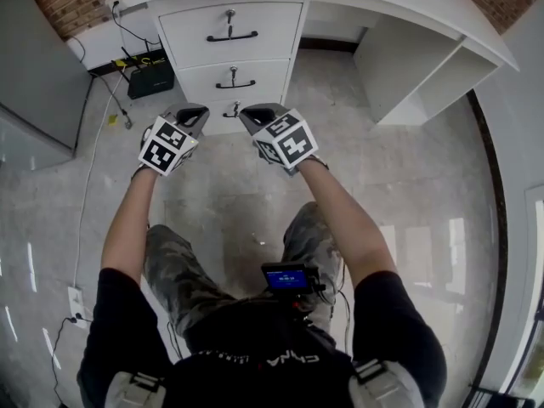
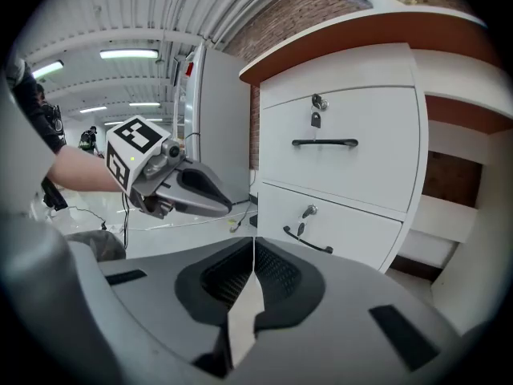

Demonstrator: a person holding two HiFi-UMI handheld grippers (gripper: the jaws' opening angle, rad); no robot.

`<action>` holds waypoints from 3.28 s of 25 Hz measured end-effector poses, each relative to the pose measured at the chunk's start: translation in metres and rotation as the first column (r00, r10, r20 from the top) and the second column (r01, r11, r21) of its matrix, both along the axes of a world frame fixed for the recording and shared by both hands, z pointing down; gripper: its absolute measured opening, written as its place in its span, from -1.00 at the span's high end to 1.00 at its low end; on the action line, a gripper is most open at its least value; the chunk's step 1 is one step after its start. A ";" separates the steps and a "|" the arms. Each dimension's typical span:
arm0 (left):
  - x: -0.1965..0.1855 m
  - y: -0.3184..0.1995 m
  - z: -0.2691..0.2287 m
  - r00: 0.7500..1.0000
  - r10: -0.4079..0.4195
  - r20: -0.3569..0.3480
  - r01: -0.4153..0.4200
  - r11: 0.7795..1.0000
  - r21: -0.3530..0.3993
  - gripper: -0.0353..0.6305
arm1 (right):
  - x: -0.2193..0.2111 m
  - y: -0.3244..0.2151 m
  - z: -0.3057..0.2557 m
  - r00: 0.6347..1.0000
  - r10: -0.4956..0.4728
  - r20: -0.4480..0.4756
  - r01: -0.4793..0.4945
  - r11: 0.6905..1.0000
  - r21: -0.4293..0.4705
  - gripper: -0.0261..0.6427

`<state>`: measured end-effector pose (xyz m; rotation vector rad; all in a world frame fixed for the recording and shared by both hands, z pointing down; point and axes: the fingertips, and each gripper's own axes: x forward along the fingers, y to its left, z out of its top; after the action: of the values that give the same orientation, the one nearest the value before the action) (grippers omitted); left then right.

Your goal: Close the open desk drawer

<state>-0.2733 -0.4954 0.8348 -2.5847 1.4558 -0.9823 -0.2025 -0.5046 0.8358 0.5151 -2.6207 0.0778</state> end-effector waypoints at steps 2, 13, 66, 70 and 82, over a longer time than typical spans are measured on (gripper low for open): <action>-0.004 -0.001 -0.022 1.000 0.003 0.009 -0.003 1.000 -0.007 0.86 | 0.001 0.002 -0.014 1.000 -0.001 -0.028 0.000 1.000 -0.012 0.86; 0.013 0.048 -0.241 0.999 0.012 -0.038 -0.019 0.982 -0.187 0.86 | 0.049 0.033 -0.236 0.991 0.052 -0.125 -0.073 0.983 -0.168 0.86; 0.176 0.189 -0.545 0.983 -0.173 -0.059 0.161 0.973 -0.164 0.86 | 0.193 0.156 -0.543 0.998 -0.014 -0.062 0.005 0.990 -0.144 0.86; 0.196 0.219 -0.557 0.983 -0.171 -0.073 0.160 0.978 -0.135 0.86 | 0.212 0.185 -0.546 0.998 0.002 -0.056 -0.010 0.991 -0.136 0.86; 0.262 0.391 -0.548 0.978 -0.175 -0.114 0.161 0.979 -0.122 0.86 | 0.272 0.365 -0.539 0.993 -0.004 -0.116 -0.009 0.994 -0.111 0.86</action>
<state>-0.0110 -0.1043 0.2868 -2.6815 1.7238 -0.9615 0.0697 -0.1396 0.2964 0.4702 -2.4862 0.1880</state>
